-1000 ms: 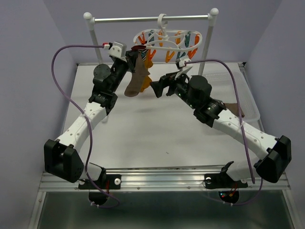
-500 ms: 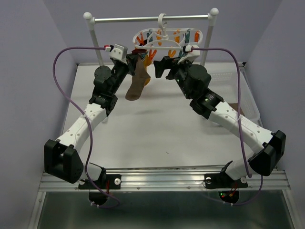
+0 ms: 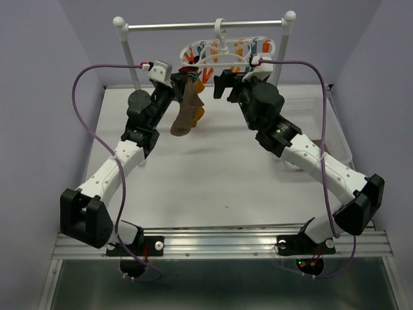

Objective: Clip the socks to the hanger
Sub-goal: Open the clamp at the hanger.

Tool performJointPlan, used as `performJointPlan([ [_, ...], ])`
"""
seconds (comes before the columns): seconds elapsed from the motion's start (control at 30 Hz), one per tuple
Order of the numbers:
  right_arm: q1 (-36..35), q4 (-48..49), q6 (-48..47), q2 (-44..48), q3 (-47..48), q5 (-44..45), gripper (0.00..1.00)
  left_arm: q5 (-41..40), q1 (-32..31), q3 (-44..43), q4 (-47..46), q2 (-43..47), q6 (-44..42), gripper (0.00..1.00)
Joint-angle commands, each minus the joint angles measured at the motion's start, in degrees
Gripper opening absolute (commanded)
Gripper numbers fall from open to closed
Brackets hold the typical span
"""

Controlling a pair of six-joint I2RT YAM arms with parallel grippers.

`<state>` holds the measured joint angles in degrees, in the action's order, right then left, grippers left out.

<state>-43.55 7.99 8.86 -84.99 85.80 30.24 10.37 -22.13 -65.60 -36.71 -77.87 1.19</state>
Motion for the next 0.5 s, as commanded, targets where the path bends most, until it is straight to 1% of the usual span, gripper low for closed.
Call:
performJointPlan([
  [0.0, 0.7, 0.2, -0.2, -1.1, 3.6, 0.4, 1.0, 0.3, -0.2, 0.7, -4.7, 1.7, 0.3, 0.0],
  [0.27, 3.9, -0.6, 1.8, -2.9, 6.2, -2.2, 1.0, -0.4, -0.2, 2.7, -6.2, 2.5, 1.2, 0.0],
  [0.43, 5.9, -0.6, 4.2, -4.0, 6.9, -5.6, 0.98, -0.9, -0.3, 2.9, -6.4, 2.3, 0.6, 0.0],
  [0.47, 7.4, -0.6, 4.4, -4.2, 7.2, -6.4, 0.97, -1.1, -0.2, 2.9, -6.5, 2.1, 0.5, 0.0],
])
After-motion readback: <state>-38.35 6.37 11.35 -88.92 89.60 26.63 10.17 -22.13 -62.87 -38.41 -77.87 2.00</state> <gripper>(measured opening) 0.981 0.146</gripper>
